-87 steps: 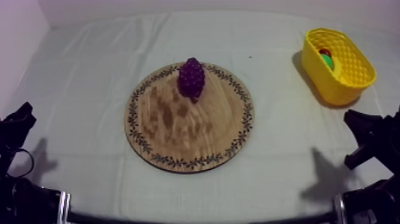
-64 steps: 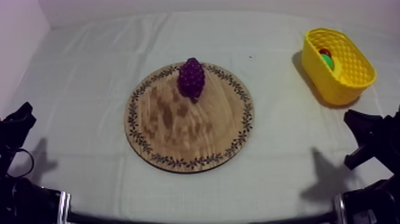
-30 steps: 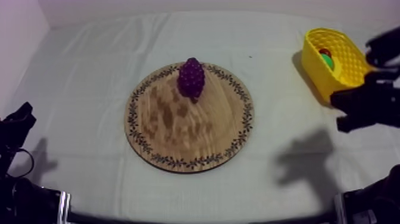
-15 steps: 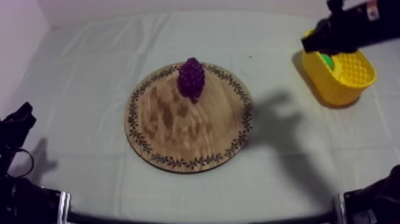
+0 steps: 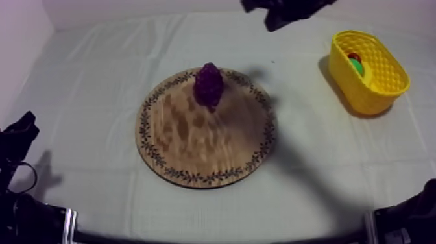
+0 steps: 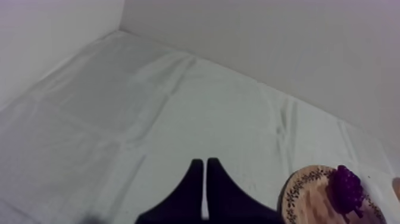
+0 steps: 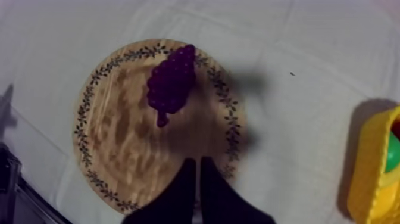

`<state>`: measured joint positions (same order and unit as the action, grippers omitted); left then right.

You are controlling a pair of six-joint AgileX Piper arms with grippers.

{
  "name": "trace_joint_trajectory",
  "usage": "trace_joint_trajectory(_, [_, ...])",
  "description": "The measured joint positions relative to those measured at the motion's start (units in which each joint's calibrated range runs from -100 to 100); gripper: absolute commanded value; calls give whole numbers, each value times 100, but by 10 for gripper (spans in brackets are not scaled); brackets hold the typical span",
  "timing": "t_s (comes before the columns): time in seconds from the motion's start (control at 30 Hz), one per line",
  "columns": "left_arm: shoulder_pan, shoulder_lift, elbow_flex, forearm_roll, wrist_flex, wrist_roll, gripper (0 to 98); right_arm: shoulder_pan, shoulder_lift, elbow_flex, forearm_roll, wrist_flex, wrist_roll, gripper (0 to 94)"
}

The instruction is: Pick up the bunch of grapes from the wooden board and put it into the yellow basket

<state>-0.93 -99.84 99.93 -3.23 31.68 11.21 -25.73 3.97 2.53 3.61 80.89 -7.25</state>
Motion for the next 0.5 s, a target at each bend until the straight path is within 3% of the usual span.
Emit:
trace_joint_trajectory(0.23, [0,0,0,0,0,0,0,-214,1182,-1324,51,479,-354,56])
trace_joint_trajectory(0.5, [0,0,0,0,0,0,0,-208,2188,-2498,53,1085,-738,306])
